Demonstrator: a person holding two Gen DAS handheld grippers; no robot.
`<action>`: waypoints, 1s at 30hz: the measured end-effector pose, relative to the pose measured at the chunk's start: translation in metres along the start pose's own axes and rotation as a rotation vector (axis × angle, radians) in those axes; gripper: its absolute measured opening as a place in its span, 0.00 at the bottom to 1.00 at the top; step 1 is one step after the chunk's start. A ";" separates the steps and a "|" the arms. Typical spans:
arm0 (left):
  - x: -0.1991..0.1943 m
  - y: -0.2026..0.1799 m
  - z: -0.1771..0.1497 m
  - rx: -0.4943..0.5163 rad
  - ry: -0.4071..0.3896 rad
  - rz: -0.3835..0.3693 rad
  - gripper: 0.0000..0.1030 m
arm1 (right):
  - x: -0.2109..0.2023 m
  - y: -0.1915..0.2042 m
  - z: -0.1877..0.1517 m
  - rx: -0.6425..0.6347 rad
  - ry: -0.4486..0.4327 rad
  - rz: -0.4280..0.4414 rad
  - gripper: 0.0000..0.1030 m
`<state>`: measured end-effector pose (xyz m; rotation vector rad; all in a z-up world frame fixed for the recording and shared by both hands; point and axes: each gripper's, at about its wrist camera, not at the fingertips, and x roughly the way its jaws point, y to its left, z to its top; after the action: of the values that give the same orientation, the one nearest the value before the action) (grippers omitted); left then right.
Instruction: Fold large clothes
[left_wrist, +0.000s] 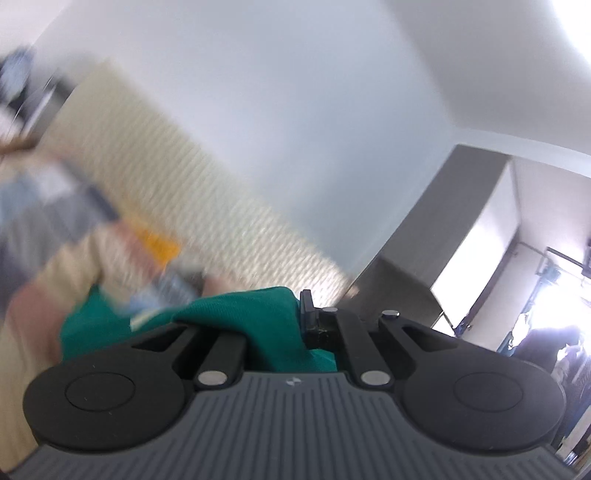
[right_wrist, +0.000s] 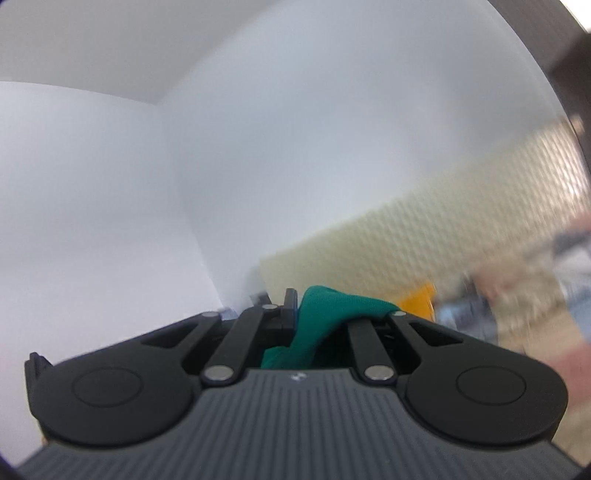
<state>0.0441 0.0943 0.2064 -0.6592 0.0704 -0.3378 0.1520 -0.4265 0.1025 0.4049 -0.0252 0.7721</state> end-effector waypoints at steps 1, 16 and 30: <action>-0.001 -0.014 0.016 0.029 -0.019 -0.008 0.06 | 0.001 0.009 0.018 -0.018 -0.016 0.013 0.09; 0.089 -0.071 0.119 0.200 -0.066 0.064 0.07 | 0.090 0.019 0.128 -0.118 -0.080 -0.020 0.09; 0.340 0.199 -0.049 0.147 0.163 0.287 0.07 | 0.281 -0.179 -0.055 -0.172 0.113 -0.240 0.09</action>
<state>0.4131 0.1002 0.0607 -0.4672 0.2907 -0.1175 0.4699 -0.3327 0.0374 0.1957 0.0619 0.5501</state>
